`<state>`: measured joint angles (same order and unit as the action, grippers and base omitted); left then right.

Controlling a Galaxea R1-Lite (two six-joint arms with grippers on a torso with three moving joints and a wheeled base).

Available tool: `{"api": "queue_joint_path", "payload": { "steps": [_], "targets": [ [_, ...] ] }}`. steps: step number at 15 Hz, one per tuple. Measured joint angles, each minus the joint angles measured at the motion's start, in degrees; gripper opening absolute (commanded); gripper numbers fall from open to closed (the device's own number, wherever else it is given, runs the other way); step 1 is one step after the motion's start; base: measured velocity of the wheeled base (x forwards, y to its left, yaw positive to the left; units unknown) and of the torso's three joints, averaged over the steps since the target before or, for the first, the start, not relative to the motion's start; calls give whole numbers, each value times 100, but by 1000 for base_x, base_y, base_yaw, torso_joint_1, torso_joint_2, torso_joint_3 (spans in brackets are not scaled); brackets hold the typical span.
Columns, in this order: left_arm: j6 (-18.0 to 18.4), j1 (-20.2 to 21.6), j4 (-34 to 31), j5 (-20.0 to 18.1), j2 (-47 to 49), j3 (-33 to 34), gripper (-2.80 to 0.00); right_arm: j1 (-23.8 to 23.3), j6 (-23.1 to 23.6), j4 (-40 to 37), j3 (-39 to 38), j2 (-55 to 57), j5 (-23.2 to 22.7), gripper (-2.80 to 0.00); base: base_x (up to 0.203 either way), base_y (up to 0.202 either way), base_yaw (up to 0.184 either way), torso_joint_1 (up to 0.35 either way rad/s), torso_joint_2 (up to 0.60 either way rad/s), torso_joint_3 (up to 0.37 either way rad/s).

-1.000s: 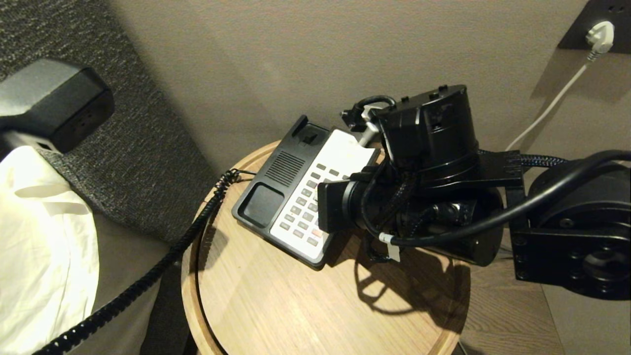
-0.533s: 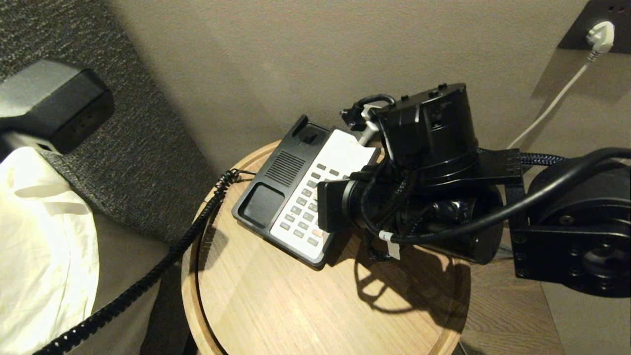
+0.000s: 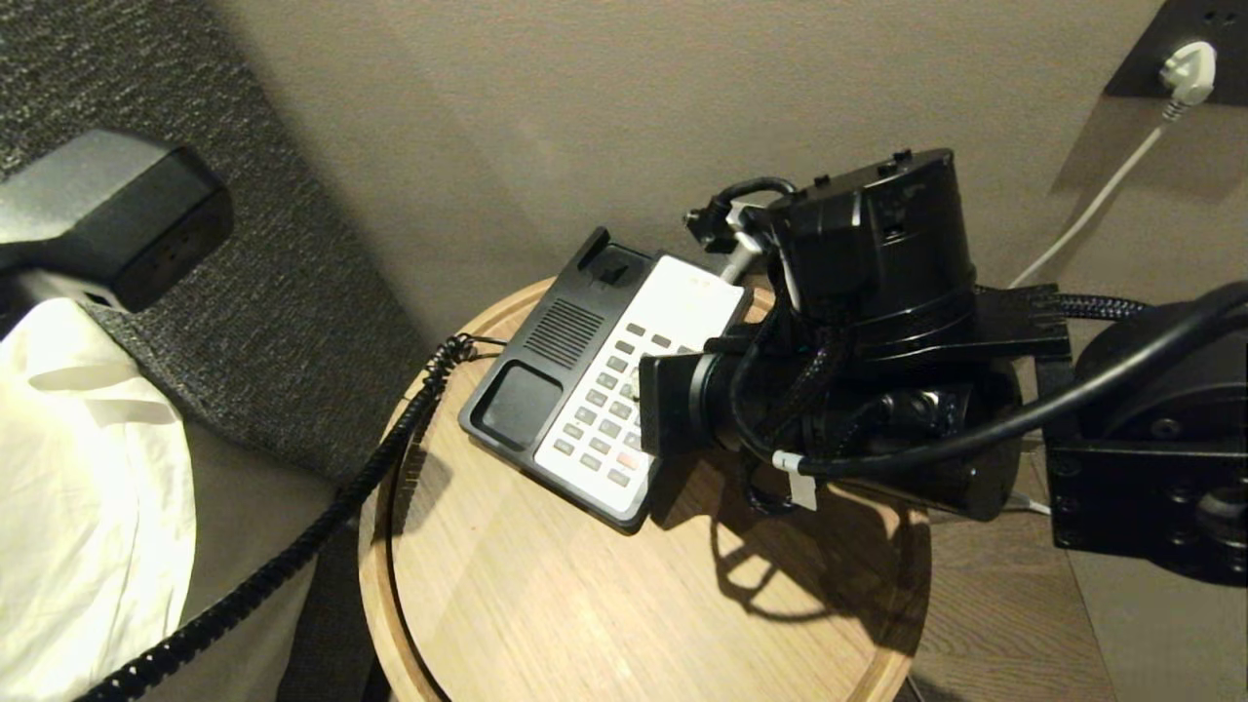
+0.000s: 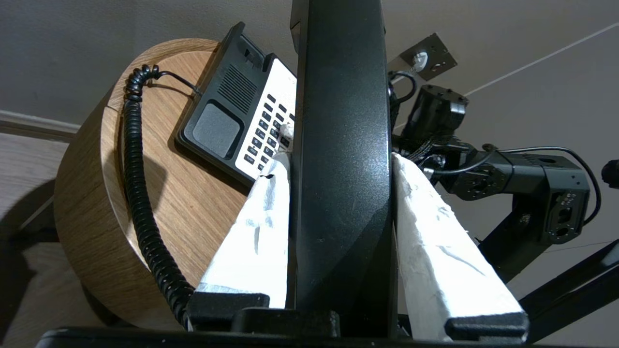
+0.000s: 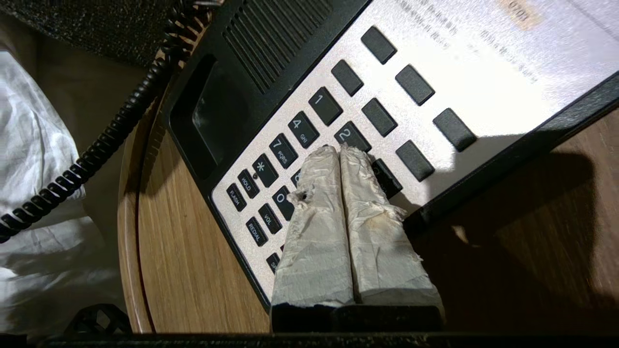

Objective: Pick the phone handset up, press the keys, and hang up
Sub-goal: Dial the number

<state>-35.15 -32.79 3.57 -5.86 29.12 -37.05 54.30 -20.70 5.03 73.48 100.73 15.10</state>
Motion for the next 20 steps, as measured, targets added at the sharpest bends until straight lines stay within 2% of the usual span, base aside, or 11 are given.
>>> {"api": "queue_joint_path", "payload": {
  "steps": [20],
  "targets": [
    [11,0,9,0,-11,56,-280,0,9,-1,-319,-217,9,-280,0,0,0,0,0,0]
  ]
}}
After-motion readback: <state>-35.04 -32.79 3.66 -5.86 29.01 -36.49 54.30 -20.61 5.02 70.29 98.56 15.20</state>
